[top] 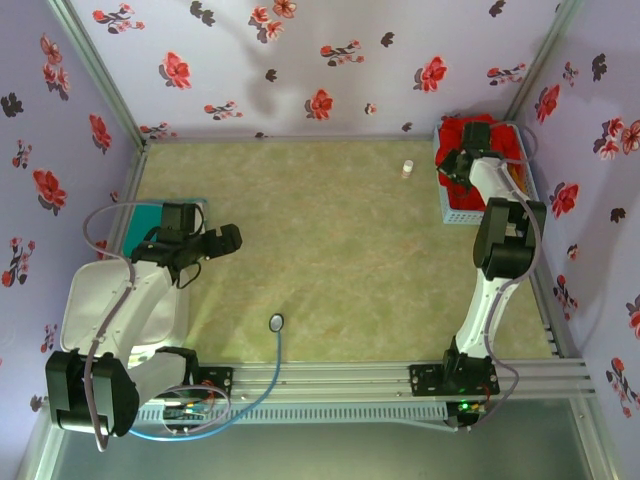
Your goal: Fold and stack the t-shirts
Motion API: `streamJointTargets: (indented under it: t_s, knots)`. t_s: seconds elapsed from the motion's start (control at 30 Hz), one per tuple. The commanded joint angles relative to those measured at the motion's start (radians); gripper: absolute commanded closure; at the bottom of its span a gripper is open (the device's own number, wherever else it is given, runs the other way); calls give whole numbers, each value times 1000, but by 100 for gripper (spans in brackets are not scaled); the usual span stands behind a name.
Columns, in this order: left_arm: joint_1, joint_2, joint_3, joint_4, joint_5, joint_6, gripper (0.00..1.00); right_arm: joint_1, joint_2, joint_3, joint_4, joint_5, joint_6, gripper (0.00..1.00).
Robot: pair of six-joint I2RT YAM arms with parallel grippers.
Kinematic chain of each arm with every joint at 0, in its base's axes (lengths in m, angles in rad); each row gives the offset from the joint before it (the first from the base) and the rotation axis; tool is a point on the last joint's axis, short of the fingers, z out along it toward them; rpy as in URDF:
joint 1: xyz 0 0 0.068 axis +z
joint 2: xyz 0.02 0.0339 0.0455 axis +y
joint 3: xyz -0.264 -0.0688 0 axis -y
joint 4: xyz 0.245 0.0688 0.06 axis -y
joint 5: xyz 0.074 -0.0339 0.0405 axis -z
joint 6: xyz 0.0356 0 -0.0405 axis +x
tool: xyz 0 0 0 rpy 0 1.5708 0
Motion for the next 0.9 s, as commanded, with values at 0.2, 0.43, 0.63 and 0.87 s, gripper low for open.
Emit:
streamJointTargets:
  t_s: [0.2,0.43,0.63,0.87]
  knots:
    - [-7,0,25,-4,14,-35,1,17,-271,-89,48,97,-11,100]
    - [-7,29,44,4,47,-58,2,90,-503,-206,118,168,-102,100]
    - [-6,48,68,14,52,-48,2,186,-684,-274,138,193,-223,100]
    - [-6,87,113,24,61,-44,2,356,-864,-334,153,129,-385,100]
